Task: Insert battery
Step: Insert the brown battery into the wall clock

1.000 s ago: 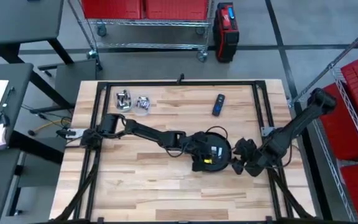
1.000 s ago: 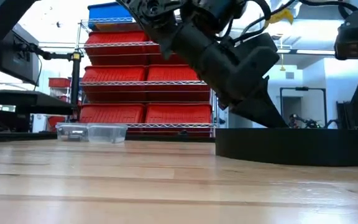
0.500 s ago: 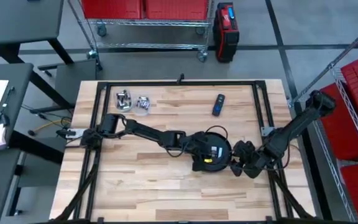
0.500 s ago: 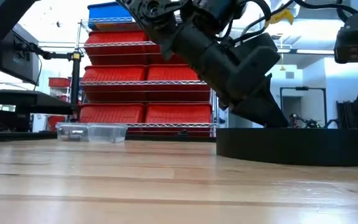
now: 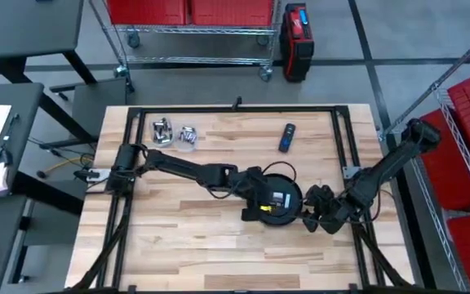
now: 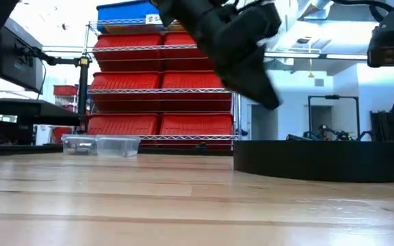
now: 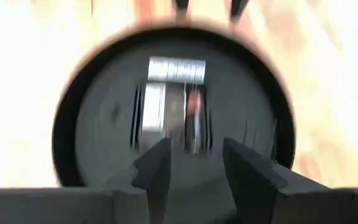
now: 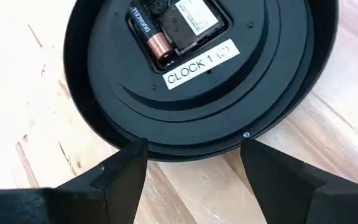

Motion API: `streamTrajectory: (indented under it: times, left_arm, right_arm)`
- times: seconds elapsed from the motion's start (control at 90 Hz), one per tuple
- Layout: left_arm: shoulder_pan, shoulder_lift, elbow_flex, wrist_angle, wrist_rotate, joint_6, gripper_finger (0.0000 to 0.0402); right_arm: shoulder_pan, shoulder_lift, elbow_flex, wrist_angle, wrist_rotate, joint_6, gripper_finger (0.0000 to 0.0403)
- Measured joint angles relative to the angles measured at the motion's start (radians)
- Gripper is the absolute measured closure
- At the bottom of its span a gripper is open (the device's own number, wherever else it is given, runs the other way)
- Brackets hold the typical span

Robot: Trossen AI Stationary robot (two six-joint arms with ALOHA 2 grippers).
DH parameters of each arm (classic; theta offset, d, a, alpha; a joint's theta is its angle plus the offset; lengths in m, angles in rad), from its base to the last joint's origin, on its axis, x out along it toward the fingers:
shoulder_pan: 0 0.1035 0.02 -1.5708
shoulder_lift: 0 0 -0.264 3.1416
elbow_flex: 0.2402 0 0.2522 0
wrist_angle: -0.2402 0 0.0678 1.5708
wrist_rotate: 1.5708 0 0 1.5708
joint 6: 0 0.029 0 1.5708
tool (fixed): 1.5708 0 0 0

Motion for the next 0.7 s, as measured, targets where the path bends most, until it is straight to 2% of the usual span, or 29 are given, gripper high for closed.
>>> streamTrajectory:
  times: [0.189, 0.411, 0.533, 0.7]
  left_arm:
    - [0.007, 0.059, -0.011, 0.074, 0.068, -0.032, 0.0389]
    - [0.008, 0.079, -0.010, 0.139, 0.077, -0.029, 0.0400]
    - [0.009, 0.106, -0.008, 0.176, 0.105, -0.018, 0.0401]
    - [0.008, 0.108, -0.009, 0.165, 0.118, -0.014, 0.0401]
  right_arm:
    - [-0.034, 0.000, 0.000, 0.014, 0.033, -0.165, 0.0173]
    - [-0.084, 0.024, 0.000, 0.070, 0.032, -0.357, 0.0237]
    - [-0.108, 0.066, 0.000, 0.063, 0.031, -0.365, 0.0286]
    - [-0.120, 0.121, 0.000, 0.066, -0.022, -0.365, 0.0341]
